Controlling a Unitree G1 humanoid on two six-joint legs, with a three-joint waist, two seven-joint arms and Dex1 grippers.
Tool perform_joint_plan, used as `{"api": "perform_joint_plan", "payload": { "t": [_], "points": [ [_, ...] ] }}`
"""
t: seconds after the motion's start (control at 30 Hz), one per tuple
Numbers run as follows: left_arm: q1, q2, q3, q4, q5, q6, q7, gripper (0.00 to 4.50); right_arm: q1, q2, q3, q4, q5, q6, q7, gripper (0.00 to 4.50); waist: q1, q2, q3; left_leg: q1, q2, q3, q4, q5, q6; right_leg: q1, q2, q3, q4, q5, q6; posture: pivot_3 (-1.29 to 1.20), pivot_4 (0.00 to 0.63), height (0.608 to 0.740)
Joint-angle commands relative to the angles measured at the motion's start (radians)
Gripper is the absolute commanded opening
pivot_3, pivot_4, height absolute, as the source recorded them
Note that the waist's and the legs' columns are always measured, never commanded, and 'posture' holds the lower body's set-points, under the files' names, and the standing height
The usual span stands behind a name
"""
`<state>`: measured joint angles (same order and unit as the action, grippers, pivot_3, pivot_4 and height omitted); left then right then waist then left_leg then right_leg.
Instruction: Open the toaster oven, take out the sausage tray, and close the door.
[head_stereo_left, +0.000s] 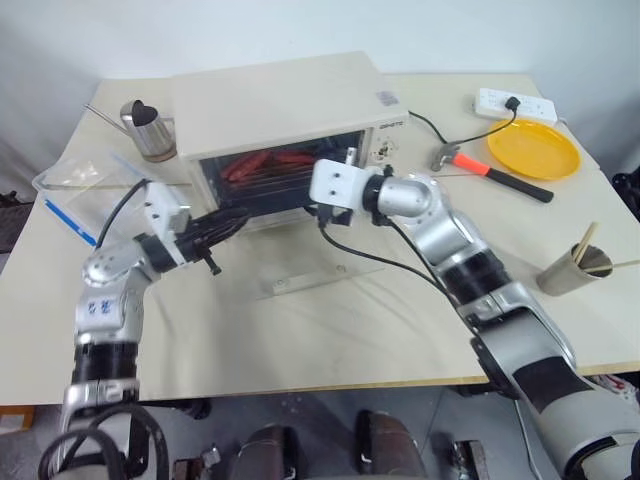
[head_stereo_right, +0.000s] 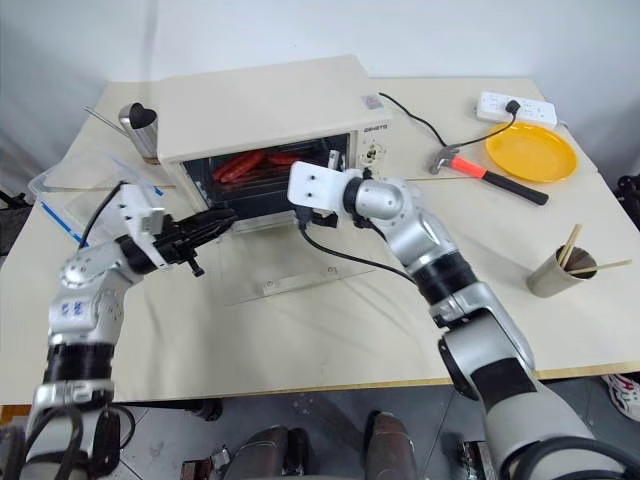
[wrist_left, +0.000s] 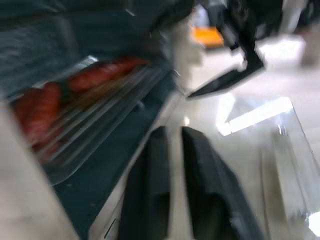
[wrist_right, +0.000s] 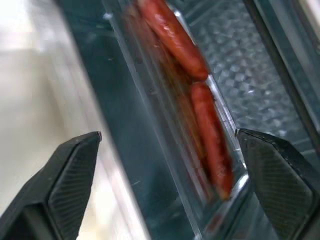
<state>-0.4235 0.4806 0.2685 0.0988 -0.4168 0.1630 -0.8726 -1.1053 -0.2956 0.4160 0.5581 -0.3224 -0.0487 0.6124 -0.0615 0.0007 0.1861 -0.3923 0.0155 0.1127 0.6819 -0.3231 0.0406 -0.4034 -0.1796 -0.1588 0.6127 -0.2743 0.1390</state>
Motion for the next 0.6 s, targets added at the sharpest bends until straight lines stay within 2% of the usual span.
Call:
{"api": "perform_joint_plan", "payload": {
  "t": [0.03, 0.23, 0.33, 0.6],
  "points": [
    [0.088, -0.050, 0.065, -0.201, -0.088, 0.042, 0.125, 1.89, -0.034, 0.042, 0.032, 0.066, -0.067, -0.059, -0.076, 4.50, 0.001, 0.000, 0.000, 0.000, 0.000, 0.000, 0.000, 0.000, 0.000, 0.000, 0.000, 0.000, 0.000, 0.000, 0.000, 0.00, 0.150, 0.740],
    [0.318, -0.207, 0.128, -0.460, -0.225, 0.015, 0.256, 3.67, -0.089, 0.120, 0.108, 0.243, -0.195, -0.133, -0.224, 4.50, 0.003, 0.000, 0.000, 0.000, -0.001, -0.002, 0.001, 0.000, 0.000, 0.003, -0.001, 0.001, -0.002, 0.000, 0.000, 0.00, 0.150, 0.740],
    [0.402, -0.241, 0.153, -0.529, -0.257, -0.014, 0.276, 4.47, -0.116, 0.144, 0.144, 0.318, -0.247, -0.173, -0.272, 4.50, 0.002, 0.000, 0.000, 0.001, 0.000, -0.002, 0.000, 0.000, -0.001, 0.003, 0.000, 0.001, -0.002, 0.000, -0.001, 0.00, 0.150, 0.740],
    [0.461, -0.264, 0.168, -0.562, -0.259, -0.090, 0.340, 4.47, -0.194, 0.218, 0.165, 0.497, -0.322, -0.118, -0.370, 4.50, 0.005, 0.000, 0.000, 0.003, 0.001, -0.001, 0.000, 0.001, -0.003, 0.005, 0.001, 0.001, -0.002, -0.002, -0.004, 0.00, 0.150, 0.740]
  ]
}}
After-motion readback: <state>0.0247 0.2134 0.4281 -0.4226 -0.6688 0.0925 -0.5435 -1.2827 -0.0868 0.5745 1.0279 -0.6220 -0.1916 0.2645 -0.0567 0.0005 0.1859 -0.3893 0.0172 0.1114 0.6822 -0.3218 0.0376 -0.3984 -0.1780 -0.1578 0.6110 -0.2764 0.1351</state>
